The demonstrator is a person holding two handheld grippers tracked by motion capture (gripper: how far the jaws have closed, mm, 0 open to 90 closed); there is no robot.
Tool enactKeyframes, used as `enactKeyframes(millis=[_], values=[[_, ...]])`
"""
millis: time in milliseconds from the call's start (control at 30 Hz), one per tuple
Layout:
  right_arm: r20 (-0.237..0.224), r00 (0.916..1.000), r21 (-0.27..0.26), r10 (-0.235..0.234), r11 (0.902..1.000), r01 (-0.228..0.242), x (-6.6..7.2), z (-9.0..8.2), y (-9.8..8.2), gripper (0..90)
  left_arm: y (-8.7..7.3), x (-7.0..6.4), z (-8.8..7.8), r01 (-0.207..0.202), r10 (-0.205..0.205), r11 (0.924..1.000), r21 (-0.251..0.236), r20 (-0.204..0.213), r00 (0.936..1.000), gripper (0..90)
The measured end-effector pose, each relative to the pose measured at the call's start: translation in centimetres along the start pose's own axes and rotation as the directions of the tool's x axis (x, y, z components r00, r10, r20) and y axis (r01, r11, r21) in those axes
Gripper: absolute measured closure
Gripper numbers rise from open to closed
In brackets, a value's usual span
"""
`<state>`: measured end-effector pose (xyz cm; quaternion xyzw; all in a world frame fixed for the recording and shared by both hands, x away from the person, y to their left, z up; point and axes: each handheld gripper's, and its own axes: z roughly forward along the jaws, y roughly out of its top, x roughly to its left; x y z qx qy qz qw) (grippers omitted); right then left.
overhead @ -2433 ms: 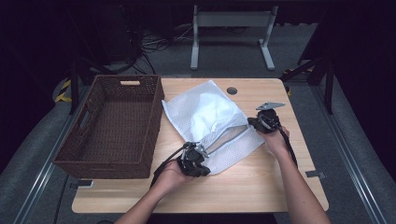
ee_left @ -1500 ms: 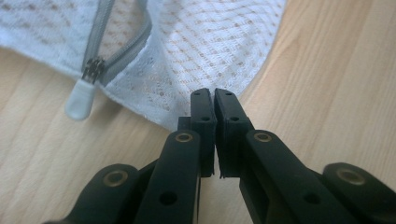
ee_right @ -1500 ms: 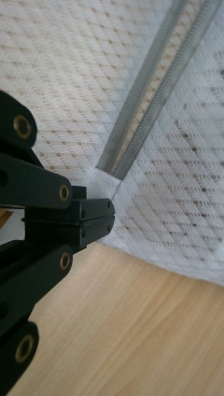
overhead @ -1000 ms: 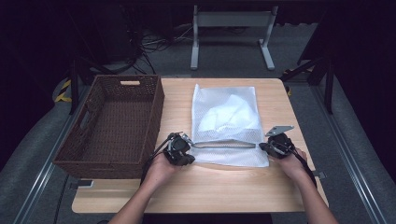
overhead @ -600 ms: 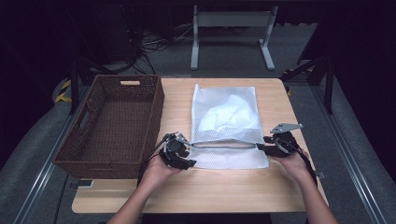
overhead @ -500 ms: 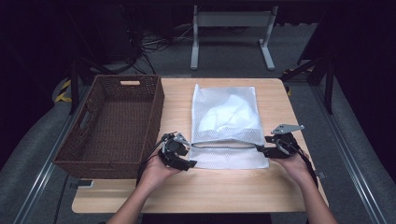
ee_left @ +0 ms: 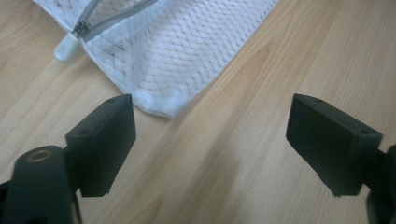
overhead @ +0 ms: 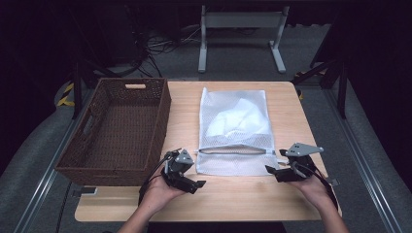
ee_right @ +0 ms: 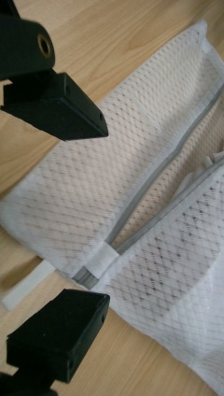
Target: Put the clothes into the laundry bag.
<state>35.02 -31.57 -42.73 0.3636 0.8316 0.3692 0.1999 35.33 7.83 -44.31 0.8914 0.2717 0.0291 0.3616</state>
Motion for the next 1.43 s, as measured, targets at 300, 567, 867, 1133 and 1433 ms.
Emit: enactKeyframes(millis=[300,567,867,1133,1433], values=[[0.006,1.0000,0.026,0.002,0.9996,-0.002,1.5,-0.6,-1.8,12.2,-1.7,-1.1,-0.2,-0.021,0.020,0.9997,-0.017,-0.032,0.9993,10.6],[0.023,0.9995,0.010,0.021,0.9997,-0.021,2.1,-1.9,-2.9,12.0,-2.1,-1.3,-0.2,-0.031,0.031,0.9995,-0.001,-0.033,0.9990,10.4],[-0.003,1.0000,0.005,0.005,1.0000,-0.005,2.2,-1.5,-2.7,11.6,-1.9,-1.0,0.2,-0.042,0.042,0.9991,0.001,-0.031,0.9986,10.8],[0.002,0.9999,0.007,0.012,0.9999,-0.012,1.9,-1.6,-2.8,11.1,-1.8,-0.8,0.2,-0.048,0.048,0.9988,0.007,-0.030,0.9984,11.2],[0.000,0.9998,0.004,0.021,0.9998,-0.021,1.8,-1.6,-2.9,10.7,-1.8,-0.7,0.2,-0.054,0.054,0.9985,0.010,-0.027,0.9982,11.5]])
